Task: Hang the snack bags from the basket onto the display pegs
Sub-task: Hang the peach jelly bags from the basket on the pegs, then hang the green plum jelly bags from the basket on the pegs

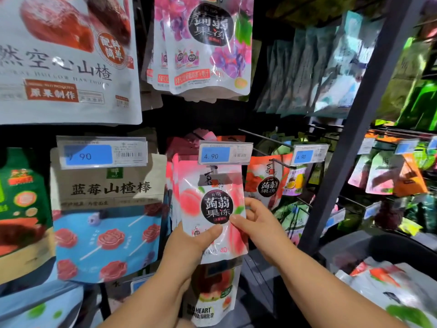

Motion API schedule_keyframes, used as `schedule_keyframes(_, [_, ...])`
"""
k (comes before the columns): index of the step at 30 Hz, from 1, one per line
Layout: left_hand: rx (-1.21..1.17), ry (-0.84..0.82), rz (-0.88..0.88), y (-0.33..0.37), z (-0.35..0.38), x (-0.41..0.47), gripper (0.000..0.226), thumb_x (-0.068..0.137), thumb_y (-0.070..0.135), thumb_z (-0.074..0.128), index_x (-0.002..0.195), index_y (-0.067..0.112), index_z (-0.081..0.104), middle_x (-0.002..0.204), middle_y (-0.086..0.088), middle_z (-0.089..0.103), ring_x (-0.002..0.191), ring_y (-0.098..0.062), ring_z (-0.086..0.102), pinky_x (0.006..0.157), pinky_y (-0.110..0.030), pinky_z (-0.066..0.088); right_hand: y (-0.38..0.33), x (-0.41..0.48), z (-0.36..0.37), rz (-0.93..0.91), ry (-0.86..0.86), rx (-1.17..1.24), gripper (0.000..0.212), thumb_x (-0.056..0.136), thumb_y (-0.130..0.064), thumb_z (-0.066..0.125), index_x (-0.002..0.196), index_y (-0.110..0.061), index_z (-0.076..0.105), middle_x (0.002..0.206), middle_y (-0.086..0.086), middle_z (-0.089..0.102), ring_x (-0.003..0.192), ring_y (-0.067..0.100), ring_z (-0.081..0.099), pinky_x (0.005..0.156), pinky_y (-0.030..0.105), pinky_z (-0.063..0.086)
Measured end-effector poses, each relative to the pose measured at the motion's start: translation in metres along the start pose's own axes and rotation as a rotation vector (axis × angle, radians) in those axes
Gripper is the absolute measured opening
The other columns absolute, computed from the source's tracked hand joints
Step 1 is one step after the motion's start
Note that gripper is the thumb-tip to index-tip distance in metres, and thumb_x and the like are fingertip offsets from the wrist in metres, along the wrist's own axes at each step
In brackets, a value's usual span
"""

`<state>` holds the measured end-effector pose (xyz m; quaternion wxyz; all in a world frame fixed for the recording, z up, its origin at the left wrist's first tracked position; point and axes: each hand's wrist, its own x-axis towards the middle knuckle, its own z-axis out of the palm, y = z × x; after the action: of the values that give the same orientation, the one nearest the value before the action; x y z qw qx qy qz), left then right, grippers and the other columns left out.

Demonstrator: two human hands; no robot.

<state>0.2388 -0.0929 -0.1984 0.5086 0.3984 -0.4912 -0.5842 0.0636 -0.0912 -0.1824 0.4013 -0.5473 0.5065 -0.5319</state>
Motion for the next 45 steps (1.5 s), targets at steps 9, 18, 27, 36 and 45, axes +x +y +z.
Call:
schedule_keyframes(9, [0.398, 0.301, 0.034, 0.004, -0.002, 0.008, 0.074, 0.069, 0.033, 0.087, 0.127, 0.014, 0.044, 0.118, -0.002, 0.057, 0.104, -0.022, 0.057, 0.091, -0.036, 0.047, 0.002, 0.009, 0.018, -0.044, 0.058, -0.104, 0.025, 0.086, -0.014, 0.072, 0.103, -0.025, 0.058, 0.105, 0.018, 0.070, 0.105, 0.036, 0.065, 0.093, 0.041, 0.053])
schedule_keyframes(18, [0.601, 0.454, 0.180, 0.010, 0.003, 0.000, 0.079, 0.069, 0.020, 0.086, 0.131, 0.013, 0.037, 0.128, -0.011, 0.040, 0.118, -0.029, 0.042, 0.101, -0.045, 0.037, 0.006, -0.003, 0.010, -0.054, 0.084, -0.213, 0.023, 0.092, -0.020, 0.069, 0.102, -0.034, 0.054, 0.067, -0.019, 0.063, 0.059, -0.002, 0.056, 0.063, 0.014, 0.046])
schedule_keyframes(27, [0.786, 0.131, 0.506, 0.012, 0.035, -0.016, 0.042, 0.085, 0.021, 0.072, 0.121, 0.018, 0.050, 0.113, 0.008, 0.039, 0.109, -0.014, 0.044, 0.095, -0.028, 0.037, 0.000, -0.037, -0.034, -0.017, 0.102, -0.505, 0.006, 0.098, -0.029, 0.059, 0.099, -0.036, 0.059, 0.087, -0.011, 0.066, 0.092, 0.017, 0.065, 0.085, 0.031, 0.050])
schedule_keyframes(36, [1.110, -0.645, 0.559, -0.023, 0.140, -0.006, 0.014, 0.094, 0.031, 0.060, 0.106, 0.023, 0.063, 0.107, 0.004, 0.058, 0.106, -0.020, 0.054, 0.092, -0.033, 0.043, -0.006, -0.107, -0.156, 0.134, 0.181, -0.798, 0.011, 0.097, -0.029, 0.062, 0.088, -0.024, 0.065, 0.079, -0.014, 0.061, 0.076, 0.007, 0.055, 0.074, 0.026, 0.042])
schedule_keyframes(45, [1.094, -1.133, 0.759, -0.084, 0.215, -0.025, 0.042, 0.094, 0.059, 0.039, 0.111, 0.034, 0.068, 0.111, 0.012, 0.070, 0.104, -0.012, 0.061, 0.091, -0.033, 0.046, 0.014, -0.212, -0.256, 0.480, 0.214, -0.869, 0.010, 0.092, -0.022, 0.070, 0.085, -0.026, 0.065, 0.080, -0.017, 0.061, 0.069, -0.011, 0.055, 0.077, 0.018, 0.043])
